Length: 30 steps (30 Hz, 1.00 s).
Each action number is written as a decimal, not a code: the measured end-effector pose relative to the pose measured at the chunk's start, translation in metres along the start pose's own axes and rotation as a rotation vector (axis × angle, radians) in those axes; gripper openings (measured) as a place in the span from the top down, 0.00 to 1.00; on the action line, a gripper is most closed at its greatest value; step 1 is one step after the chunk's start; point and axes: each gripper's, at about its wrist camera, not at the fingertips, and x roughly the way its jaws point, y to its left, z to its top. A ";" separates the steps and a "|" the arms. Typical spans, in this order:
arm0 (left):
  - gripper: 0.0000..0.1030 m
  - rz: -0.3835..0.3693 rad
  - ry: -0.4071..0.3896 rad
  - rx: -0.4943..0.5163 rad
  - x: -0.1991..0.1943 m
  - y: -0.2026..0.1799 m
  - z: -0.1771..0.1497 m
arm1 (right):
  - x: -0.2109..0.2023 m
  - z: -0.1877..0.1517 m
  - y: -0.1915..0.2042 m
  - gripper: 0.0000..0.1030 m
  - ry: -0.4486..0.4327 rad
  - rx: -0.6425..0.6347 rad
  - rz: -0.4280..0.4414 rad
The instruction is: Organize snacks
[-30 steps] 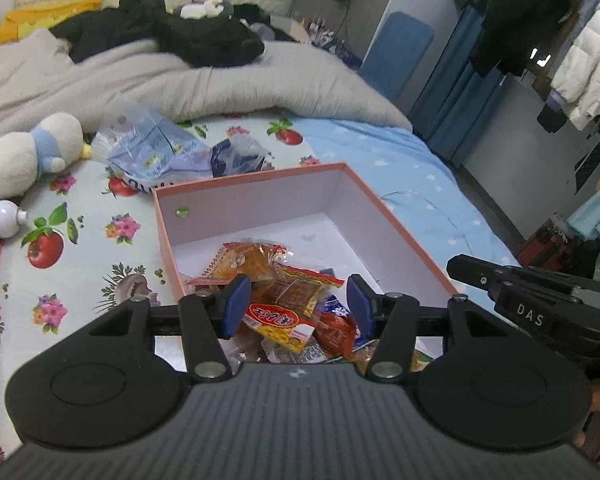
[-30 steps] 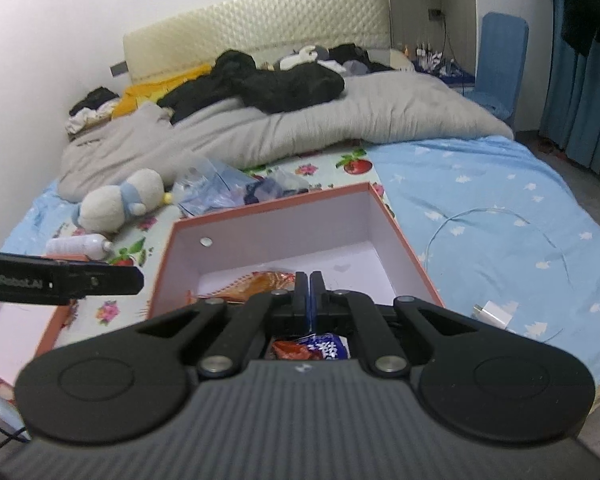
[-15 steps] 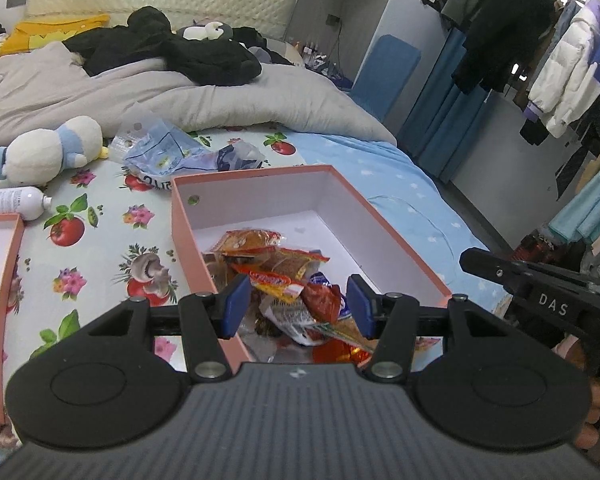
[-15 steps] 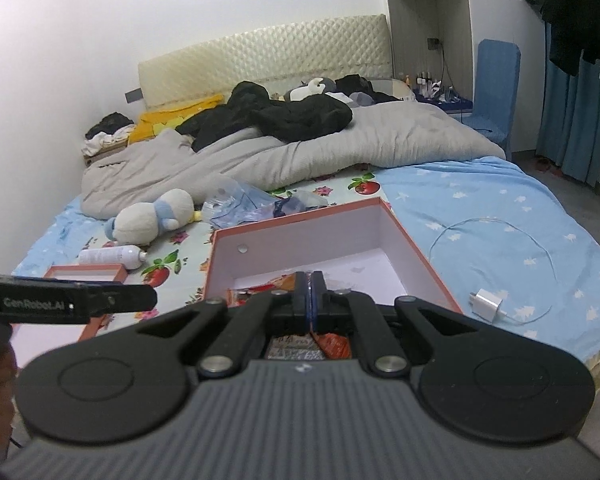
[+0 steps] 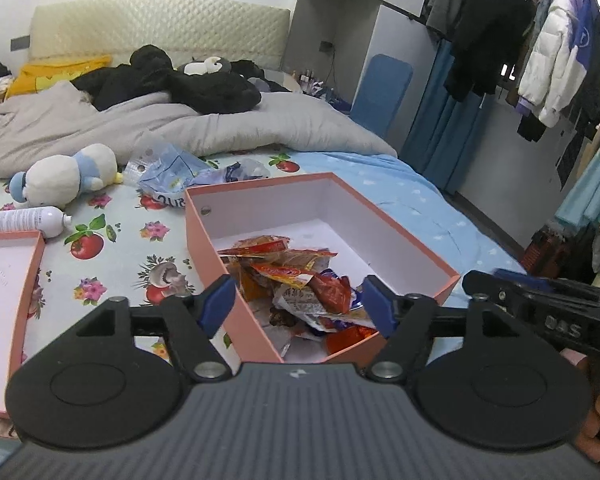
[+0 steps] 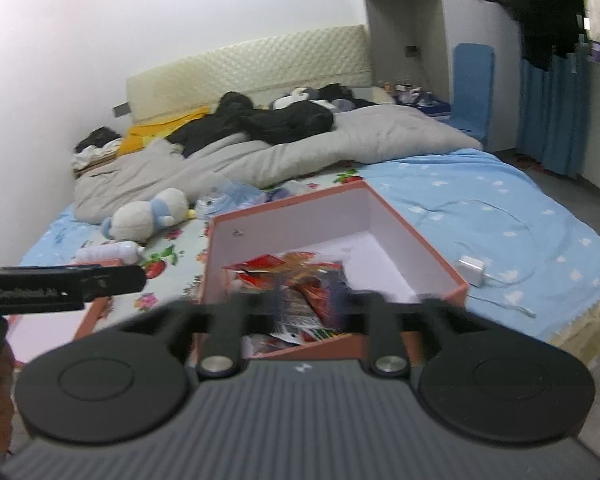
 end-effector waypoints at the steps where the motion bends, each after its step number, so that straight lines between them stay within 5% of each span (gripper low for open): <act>1: 0.21 0.006 -0.002 0.009 0.001 -0.001 -0.002 | -0.002 -0.005 -0.001 0.20 -0.012 0.002 0.005; 2: 0.17 0.014 -0.005 0.018 0.002 -0.001 -0.006 | -0.002 -0.009 -0.001 0.13 -0.016 -0.002 0.004; 8: 0.04 0.050 -0.030 0.024 0.010 0.001 -0.020 | 0.009 -0.021 -0.002 0.13 0.010 -0.022 -0.034; 30: 0.02 0.155 0.010 -0.007 0.035 0.023 -0.034 | 0.031 -0.038 0.002 0.13 0.054 -0.042 -0.024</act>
